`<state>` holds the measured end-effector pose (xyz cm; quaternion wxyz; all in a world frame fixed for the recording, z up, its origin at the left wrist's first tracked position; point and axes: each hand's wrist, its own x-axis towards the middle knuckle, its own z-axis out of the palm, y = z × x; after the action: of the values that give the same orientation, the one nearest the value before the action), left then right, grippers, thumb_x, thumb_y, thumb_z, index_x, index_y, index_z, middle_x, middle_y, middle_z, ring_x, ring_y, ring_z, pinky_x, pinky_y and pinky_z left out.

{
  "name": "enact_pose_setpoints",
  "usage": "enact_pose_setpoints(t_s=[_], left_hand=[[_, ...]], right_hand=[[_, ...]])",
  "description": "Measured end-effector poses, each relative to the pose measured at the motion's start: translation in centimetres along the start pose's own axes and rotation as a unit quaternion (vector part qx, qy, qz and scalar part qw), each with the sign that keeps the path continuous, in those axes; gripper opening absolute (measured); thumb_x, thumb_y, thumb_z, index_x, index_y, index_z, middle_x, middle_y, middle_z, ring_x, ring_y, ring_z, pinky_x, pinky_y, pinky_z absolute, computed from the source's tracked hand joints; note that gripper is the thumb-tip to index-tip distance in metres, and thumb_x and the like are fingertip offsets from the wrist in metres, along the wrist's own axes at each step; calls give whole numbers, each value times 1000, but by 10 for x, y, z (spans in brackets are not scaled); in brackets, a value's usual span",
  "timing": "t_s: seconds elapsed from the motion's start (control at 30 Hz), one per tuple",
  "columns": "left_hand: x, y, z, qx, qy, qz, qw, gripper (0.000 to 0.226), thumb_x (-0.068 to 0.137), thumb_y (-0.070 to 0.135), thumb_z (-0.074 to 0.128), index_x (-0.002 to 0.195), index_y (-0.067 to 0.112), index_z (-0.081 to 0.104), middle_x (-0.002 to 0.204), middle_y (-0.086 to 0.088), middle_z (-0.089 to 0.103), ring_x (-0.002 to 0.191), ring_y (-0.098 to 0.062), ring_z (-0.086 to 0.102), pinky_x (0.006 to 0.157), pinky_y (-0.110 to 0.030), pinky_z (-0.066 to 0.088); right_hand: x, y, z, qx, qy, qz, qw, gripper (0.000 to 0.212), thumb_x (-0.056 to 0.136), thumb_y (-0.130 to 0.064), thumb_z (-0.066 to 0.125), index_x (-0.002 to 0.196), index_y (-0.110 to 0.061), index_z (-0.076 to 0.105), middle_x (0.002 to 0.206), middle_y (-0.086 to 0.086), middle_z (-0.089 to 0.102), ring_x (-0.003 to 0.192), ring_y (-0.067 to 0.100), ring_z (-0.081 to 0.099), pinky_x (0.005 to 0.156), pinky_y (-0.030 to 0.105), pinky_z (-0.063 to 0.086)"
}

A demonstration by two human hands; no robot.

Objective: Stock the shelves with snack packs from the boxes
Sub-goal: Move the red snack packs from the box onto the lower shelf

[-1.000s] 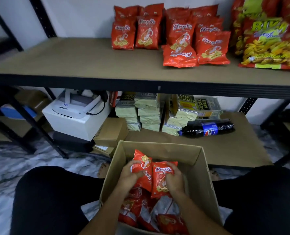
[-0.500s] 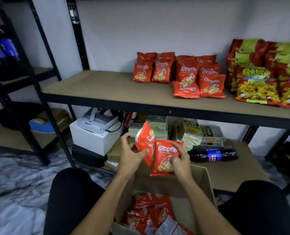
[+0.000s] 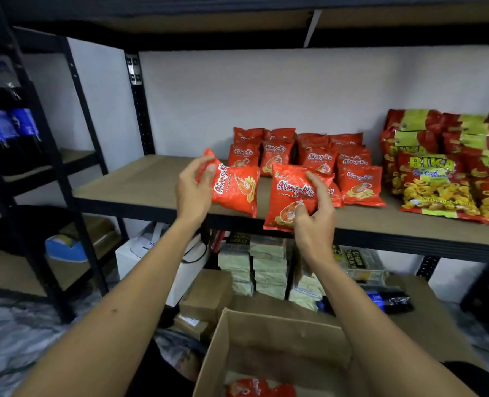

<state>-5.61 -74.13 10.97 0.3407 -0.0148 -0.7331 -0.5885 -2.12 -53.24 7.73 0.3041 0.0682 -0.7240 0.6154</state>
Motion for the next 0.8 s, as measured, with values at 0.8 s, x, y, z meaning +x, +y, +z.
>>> enact_pose_setpoints(t_s=[0.8], left_hand=[[148,-96,76,-200,113,-156,961,37,83,-9,66,102,22,65,110,-6,64,90,-15,62,72,-21,54]], right_hand=[[156,59,136,-258,-47,-7,965,74,79,6,65,144,-13,35,147,23,22,122,42,45,98,47,47]])
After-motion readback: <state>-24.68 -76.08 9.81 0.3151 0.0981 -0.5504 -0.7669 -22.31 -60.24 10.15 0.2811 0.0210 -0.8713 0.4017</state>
